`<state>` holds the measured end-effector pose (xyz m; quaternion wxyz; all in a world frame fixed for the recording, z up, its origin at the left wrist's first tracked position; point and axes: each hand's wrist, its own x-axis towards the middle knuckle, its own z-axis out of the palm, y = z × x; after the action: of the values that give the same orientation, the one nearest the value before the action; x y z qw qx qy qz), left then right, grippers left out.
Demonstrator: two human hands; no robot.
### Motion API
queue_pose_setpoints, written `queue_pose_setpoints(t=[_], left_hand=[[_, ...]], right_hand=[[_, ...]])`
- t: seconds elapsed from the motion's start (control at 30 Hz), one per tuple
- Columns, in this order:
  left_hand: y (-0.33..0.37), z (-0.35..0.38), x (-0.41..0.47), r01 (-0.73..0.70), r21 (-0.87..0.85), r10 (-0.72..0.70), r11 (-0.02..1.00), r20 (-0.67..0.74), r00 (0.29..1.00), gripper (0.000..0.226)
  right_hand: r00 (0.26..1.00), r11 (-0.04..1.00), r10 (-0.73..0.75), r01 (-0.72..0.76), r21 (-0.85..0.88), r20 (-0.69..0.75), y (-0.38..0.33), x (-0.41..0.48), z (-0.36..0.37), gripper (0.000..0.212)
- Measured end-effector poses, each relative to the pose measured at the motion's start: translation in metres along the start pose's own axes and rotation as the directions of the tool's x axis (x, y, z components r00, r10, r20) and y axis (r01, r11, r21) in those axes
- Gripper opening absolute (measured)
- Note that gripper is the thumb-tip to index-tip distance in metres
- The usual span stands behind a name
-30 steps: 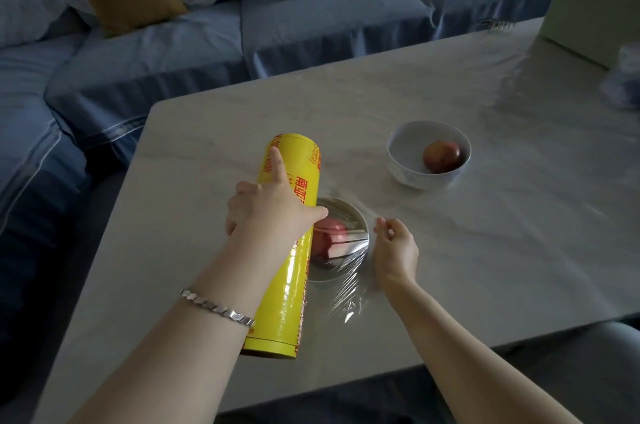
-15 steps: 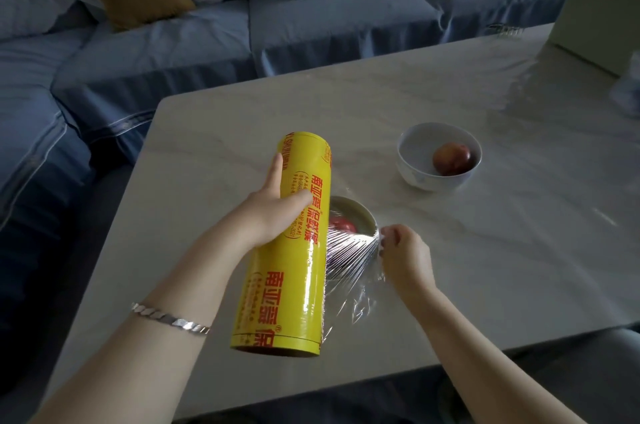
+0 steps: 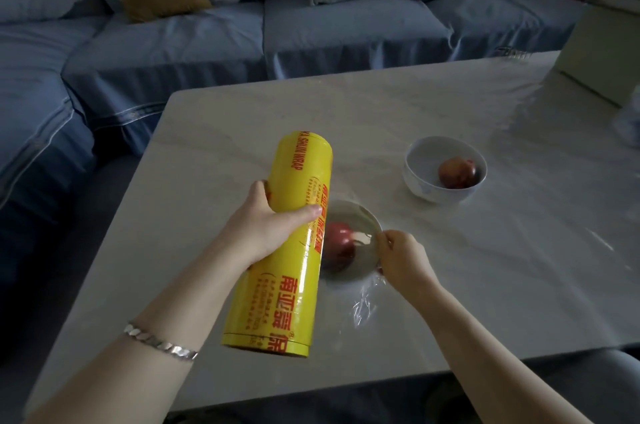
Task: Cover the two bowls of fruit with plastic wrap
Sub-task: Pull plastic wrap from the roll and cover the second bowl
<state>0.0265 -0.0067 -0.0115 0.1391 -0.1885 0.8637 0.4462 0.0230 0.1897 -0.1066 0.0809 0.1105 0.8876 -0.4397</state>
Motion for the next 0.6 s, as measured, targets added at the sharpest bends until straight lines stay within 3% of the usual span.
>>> queue_pose_setpoints(t=[0.13, 0.27, 0.33, 0.4, 0.47, 0.6], left_hand=[[-0.005, 0.001, -0.006, 0.055, 0.326, 0.012, 0.944, -0.199, 0.980, 0.104], [-0.013, 0.005, -0.004, 0.098, 0.453, 0.015, 0.886, -0.240, 0.971, 0.104], [-0.019, -0.004, 0.003, 0.065, 0.325, -0.006, 0.943, -0.178, 0.984, 0.093], [-0.023, -0.017, 0.007, -0.002, 0.005, 0.003, 1.000, -0.050, 0.999, 0.081], [-0.028, -0.025, 0.009, -0.014, -0.213, 0.027, 0.977, 0.059, 0.998, 0.083], [-0.034, -0.027, 0.009, 0.035, -0.369, 0.020, 0.929, 0.145, 0.989, 0.097]], right_hand=[[1.000, 1.000, -0.006, 0.006, -0.008, 0.000, 0.000, -0.003, 0.000, 0.031], [1.000, 0.999, -0.025, 0.025, -0.034, -0.001, 0.001, -0.003, 0.000, 0.031], [0.999, 0.998, -0.045, 0.044, -0.047, -0.006, 0.000, -0.003, 0.000, 0.033], [0.998, 0.996, -0.065, 0.064, -0.058, -0.015, -0.001, -0.005, -0.002, 0.035], [0.997, 0.994, -0.079, 0.077, -0.077, -0.024, -0.003, -0.006, -0.003, 0.037], [0.997, 0.992, -0.070, 0.068, -0.108, -0.021, -0.006, -0.007, -0.003, 0.037]])
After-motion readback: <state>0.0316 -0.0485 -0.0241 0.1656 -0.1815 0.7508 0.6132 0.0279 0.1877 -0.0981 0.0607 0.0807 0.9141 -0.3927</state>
